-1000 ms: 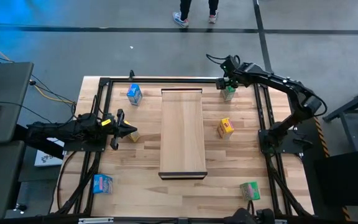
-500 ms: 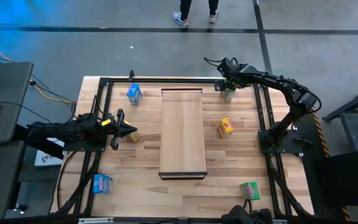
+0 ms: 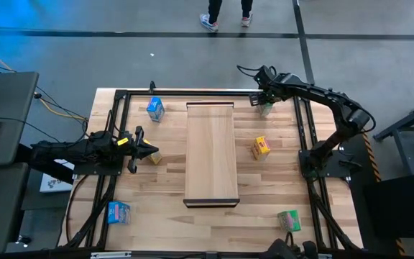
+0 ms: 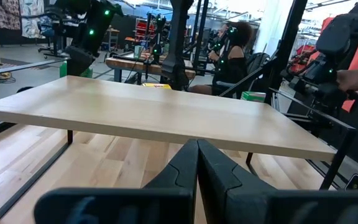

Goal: Stack cereal on shelf
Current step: Put the top green cereal box on the shelf

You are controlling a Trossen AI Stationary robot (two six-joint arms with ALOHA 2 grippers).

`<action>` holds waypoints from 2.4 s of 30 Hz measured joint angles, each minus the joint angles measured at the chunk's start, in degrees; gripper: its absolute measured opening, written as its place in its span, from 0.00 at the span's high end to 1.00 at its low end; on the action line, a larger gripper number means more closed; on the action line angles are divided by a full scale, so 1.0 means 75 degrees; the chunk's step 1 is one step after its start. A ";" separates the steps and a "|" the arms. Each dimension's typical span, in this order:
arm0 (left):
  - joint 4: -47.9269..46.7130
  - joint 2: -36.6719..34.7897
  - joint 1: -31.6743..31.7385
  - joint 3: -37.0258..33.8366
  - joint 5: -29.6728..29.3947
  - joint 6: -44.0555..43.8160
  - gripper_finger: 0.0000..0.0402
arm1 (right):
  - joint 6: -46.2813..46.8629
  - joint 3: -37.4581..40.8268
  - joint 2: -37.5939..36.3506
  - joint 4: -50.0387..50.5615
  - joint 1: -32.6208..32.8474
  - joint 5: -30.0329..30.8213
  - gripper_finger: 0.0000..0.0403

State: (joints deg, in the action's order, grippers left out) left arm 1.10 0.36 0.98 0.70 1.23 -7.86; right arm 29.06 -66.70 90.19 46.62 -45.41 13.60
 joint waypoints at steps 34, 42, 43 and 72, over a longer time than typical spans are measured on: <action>-0.0002 0.0000 -0.0001 -0.0002 0.0000 -0.0002 1.00 | -0.3878 -0.4546 -0.0153 0.2365 0.5412 0.0733 0.72; -0.0002 0.0002 0.0000 0.0000 0.0002 -0.0002 1.00 | -0.3933 -0.4582 0.0906 0.2662 0.5178 0.0276 0.72; 0.0001 0.0003 0.0001 -0.0001 0.0000 -0.0001 1.00 | -0.3943 -0.4587 0.0930 0.2651 0.5149 0.0238 0.72; 0.0001 0.0000 -0.0001 -0.0002 0.0000 0.0000 1.00 | -0.4281 -0.4701 0.0900 0.2077 0.4409 -0.0965 0.59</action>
State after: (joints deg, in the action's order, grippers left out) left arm 1.11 0.36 0.97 0.69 1.23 -7.86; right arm -3.05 -101.95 96.95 62.20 -12.34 6.37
